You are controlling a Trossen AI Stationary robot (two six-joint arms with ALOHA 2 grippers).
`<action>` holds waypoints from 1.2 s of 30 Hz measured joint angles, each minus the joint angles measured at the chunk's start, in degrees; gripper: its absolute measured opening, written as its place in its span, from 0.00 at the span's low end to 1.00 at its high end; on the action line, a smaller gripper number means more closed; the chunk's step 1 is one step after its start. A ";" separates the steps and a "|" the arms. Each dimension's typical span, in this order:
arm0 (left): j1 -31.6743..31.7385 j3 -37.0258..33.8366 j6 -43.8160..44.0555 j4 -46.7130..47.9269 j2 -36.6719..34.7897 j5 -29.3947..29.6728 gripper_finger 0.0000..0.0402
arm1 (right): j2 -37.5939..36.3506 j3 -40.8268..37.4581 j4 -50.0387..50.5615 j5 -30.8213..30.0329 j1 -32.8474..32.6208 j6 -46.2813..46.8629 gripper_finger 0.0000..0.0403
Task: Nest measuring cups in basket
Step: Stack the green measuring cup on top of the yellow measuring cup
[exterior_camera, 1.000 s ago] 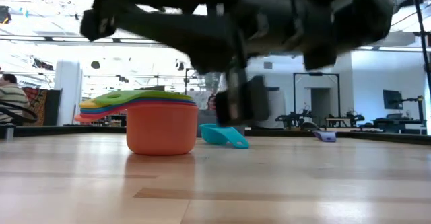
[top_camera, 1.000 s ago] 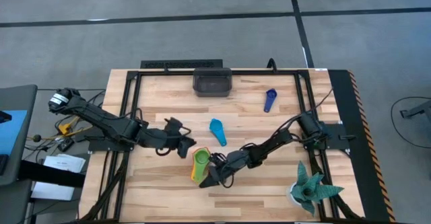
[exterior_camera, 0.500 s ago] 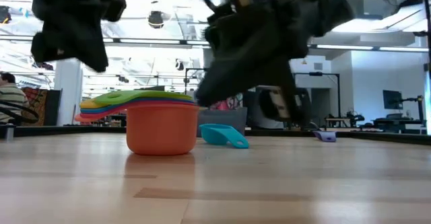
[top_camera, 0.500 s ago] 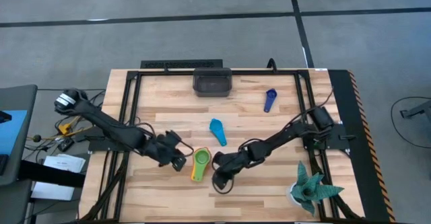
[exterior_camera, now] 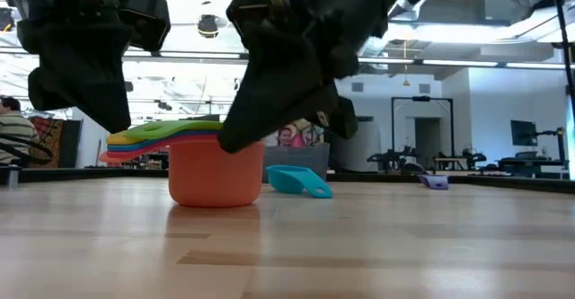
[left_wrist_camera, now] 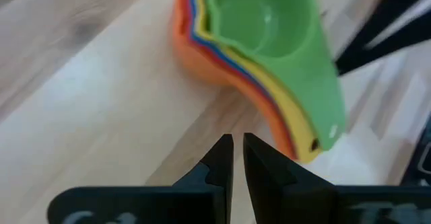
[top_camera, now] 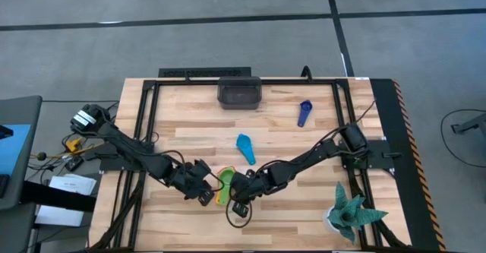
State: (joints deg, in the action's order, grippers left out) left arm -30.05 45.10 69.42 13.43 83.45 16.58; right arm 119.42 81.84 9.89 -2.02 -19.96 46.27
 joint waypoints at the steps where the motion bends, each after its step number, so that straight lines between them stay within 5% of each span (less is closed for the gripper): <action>1: -0.12 0.00 -0.13 -0.49 0.14 0.19 0.06 | 0.02 -0.02 0.00 -0.32 0.26 -0.64 0.01; 36: 0.14 -2.64 4.19 0.37 1.06 4.69 0.06 | 1.70 -0.32 -6.82 0.50 0.38 -0.81 0.02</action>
State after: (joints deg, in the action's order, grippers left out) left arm -29.91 42.47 73.61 13.80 84.51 21.26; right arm 121.12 81.53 3.07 -1.52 -19.57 45.46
